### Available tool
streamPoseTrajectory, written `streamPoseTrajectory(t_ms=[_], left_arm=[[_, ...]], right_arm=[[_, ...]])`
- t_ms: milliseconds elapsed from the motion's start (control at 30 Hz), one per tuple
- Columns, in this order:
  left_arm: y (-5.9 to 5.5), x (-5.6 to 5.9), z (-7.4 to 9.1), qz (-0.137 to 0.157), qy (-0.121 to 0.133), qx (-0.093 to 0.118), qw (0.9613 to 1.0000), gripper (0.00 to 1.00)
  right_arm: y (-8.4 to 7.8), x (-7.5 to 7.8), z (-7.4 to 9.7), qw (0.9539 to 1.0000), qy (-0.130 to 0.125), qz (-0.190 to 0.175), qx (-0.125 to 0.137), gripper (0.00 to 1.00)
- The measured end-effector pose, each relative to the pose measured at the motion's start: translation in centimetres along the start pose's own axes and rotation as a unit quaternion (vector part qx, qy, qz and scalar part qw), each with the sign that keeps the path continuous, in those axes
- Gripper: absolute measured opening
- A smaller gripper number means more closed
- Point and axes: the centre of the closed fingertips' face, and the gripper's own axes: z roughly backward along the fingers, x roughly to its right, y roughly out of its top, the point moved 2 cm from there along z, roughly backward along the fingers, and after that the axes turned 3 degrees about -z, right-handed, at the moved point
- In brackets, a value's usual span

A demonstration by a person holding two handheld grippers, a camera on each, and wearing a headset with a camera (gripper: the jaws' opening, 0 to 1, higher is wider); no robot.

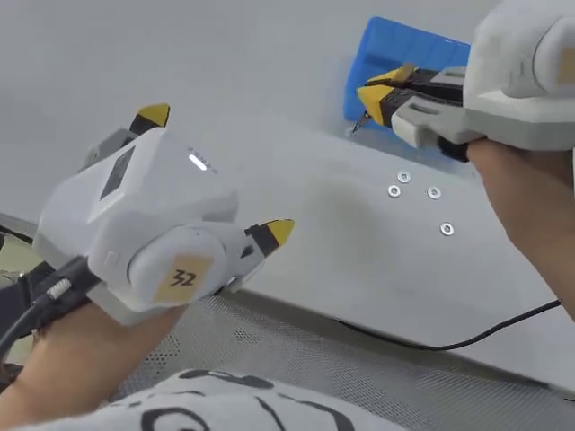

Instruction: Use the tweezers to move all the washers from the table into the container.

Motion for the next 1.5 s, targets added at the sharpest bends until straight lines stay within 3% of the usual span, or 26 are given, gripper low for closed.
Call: streamPoseTrajectory(t_ms=[167, 433, 567, 667, 933, 1167, 1267, 1367, 1500], left_arm=[[0.0, 0.0, 0.0, 0.003, 0.000, 0.001, 1.0000, 0.95], [-0.1, 0.1, 0.0, 0.001, -0.002, -0.002, 1.0000, 0.95], [-0.2, 0.2, -0.1, -0.001, -0.004, -0.004, 1.0000, 0.95], [-0.2, 0.2, -0.1, -0.001, -0.006, -0.004, 1.0000, 0.95], [-0.3, 0.3, -0.2, -0.004, -0.007, -0.007, 0.9999, 0.94], [-0.4, 0.1, -0.3, -0.004, -0.005, -0.011, 0.9999, 0.94], [-0.5, 0.1, -0.3, -0.004, -0.005, -0.012, 0.9999, 0.93], [-0.6, 0.1, -0.4, -0.008, -0.006, -0.015, 0.9998, 0.93], [-0.4, 0.1, -0.3, -0.003, -0.006, -0.010, 0.9999, 0.93]], right_arm=[[1.6, 1.2, 0.7, 0.9995, -0.011, -0.018, 0.022, 0.01], [2.5, 3.3, 0.4, 0.9978, -0.044, -0.032, 0.038, 0.01], [1.9, 4.9, -0.6, 0.9963, -0.063, -0.047, 0.036, 0.01], [0.5, 5.8, -1.6, 0.9955, -0.072, -0.056, 0.024, 0.01], [-1.1, 6.0, -3.6, 0.9945, -0.073, -0.076, 0.004, 0.00], [-2.1, 6.5, -4.9, 0.9948, -0.072, -0.070, -0.016, 0.01], [-2.7, 6.6, -5.3, 0.9949, -0.074, -0.059, -0.035, 0.01], [-2.5, 6.5, -5.1, 0.9953, -0.070, -0.062, -0.027, 0.01], [-2.4, 6.2, -5.4, 0.9958, -0.071, -0.045, -0.036, 0.01]])
